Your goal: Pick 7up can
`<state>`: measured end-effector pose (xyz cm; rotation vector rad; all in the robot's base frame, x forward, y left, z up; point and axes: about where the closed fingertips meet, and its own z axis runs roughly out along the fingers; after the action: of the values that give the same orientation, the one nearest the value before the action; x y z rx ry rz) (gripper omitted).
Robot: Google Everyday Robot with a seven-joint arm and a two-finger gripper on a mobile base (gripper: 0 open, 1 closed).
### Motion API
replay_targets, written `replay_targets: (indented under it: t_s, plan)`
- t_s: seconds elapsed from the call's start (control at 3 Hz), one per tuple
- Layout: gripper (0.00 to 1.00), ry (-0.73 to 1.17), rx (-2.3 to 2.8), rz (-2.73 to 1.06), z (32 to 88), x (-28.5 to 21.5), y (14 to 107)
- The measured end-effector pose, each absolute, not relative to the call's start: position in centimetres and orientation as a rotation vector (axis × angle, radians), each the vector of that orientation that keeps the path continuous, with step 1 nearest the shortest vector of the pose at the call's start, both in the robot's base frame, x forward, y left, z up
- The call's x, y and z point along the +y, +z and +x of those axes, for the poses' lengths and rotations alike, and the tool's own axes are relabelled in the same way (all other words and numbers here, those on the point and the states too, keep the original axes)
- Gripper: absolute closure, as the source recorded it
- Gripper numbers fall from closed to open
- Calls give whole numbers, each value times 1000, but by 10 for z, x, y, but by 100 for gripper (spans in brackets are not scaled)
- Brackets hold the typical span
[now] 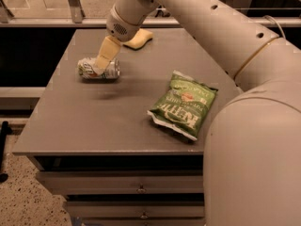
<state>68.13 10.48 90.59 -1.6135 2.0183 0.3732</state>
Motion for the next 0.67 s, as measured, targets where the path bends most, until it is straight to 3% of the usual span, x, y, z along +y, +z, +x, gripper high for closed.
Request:
replay_targets:
  t_s: [0.67]
  plan:
    - [0, 295, 2031, -1692, 680, 139, 880]
